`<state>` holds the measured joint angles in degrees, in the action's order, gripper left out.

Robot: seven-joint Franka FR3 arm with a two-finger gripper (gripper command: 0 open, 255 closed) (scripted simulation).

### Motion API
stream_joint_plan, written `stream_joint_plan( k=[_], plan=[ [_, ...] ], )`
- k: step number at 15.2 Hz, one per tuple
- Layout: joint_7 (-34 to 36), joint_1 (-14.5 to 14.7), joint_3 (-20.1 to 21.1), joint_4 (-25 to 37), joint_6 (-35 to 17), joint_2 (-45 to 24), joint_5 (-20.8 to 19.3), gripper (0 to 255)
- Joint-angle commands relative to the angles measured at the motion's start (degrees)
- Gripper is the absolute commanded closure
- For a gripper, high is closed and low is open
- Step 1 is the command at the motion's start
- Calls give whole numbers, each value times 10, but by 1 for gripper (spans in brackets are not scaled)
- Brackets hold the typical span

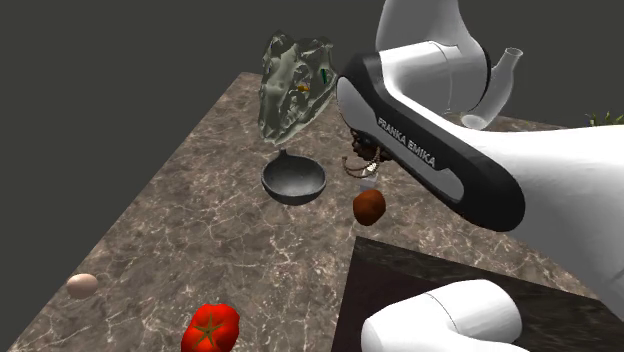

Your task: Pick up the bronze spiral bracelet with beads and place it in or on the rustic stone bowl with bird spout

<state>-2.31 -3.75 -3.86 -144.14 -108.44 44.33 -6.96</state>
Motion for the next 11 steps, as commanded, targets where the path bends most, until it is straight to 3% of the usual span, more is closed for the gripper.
stream_joint_plan(
  k=[1,11],
  plan=[
    [25,11,22,16,-7,-25,13,255],
    [150,49,126,130,-34,-175,46,255]
  ],
)
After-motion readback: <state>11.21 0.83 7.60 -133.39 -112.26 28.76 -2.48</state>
